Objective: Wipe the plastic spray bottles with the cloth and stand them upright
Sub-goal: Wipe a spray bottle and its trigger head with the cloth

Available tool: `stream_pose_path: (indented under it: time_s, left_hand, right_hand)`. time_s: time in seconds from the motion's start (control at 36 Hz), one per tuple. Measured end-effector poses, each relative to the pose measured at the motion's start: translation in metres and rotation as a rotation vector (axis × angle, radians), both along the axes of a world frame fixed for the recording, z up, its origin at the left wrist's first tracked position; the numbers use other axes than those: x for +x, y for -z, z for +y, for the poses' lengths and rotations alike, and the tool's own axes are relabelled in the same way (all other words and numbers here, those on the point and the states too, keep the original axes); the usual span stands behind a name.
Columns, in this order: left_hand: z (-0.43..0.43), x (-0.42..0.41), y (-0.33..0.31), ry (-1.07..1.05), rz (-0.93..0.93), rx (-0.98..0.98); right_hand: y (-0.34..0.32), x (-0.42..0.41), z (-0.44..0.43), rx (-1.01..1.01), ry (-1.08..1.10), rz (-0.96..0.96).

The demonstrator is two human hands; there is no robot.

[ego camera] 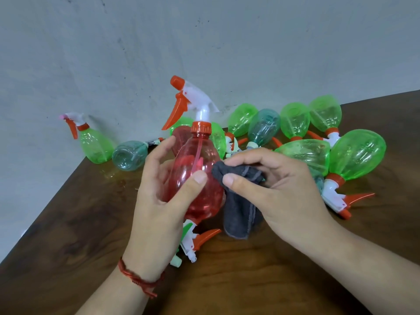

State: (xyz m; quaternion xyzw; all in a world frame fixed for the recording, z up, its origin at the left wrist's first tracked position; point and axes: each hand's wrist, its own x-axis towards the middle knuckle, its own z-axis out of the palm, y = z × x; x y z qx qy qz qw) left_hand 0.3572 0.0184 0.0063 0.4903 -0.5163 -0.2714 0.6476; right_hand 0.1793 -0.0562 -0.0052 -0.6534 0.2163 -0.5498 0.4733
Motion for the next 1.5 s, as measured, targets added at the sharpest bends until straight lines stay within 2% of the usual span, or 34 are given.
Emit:
stream_pose_path:
  time_s: [0.08,0.25,0.33,0.5,0.67,0.81,0.92,1.0,1.08,1.17,1.28,1.39,1.5]
  left_hand:
    - [-0.001,0.000,0.001,0.008,0.000,-0.009]
    - [0.000,-0.004,0.005,0.019,-0.059,0.038]
    - [0.001,-0.010,0.005,0.069,-0.109,0.066]
    - [0.005,-0.021,0.007,0.011,-0.333,0.079]
    - [0.005,-0.018,0.005,-0.111,-0.456,0.055]
    - [0.008,-0.015,0.001,-0.181,-0.645,0.018]
    - [0.005,-0.011,0.006,-0.237,-0.706,0.036]
    - [0.004,-0.010,0.007,-0.226,-0.685,0.041]
    - [0.005,-0.012,0.004,-0.128,-0.532,0.093]
    - [0.004,-0.013,0.003,-0.024,-0.332,0.130]
    - [0.001,-0.009,0.003,0.019,-0.186,0.128]
    - [-0.001,-0.003,0.003,0.026,-0.171,0.156]
    - [0.000,-0.007,0.002,0.048,-0.209,0.156]
  right_hand:
    - [-0.002,-0.002,-0.004,-0.059,0.029,-0.020]
    - [-0.021,-0.018,-0.021,-0.200,0.314,-0.101]
    - [-0.030,-0.022,-0.026,-0.227,0.388,-0.128]
    - [-0.026,-0.020,-0.028,-0.418,0.516,0.073]
    - [-0.020,-0.009,-0.023,-0.622,0.482,0.173]
    - [-0.026,-0.019,-0.026,-0.531,0.534,0.112]
    - [-0.021,-0.007,-0.018,-0.630,0.364,0.216]
    - [-0.023,-0.014,-0.023,-0.612,0.388,0.193]
    - [-0.020,-0.023,-0.035,-0.590,0.528,0.124]
    - [-0.012,-0.023,-0.043,-0.617,0.499,0.196]
    - [-0.012,-0.022,-0.047,-0.649,0.458,0.293]
    - [-0.013,-0.024,-0.050,-0.670,0.415,0.339]
    - [-0.015,-0.023,-0.049,-0.573,0.452,0.211]
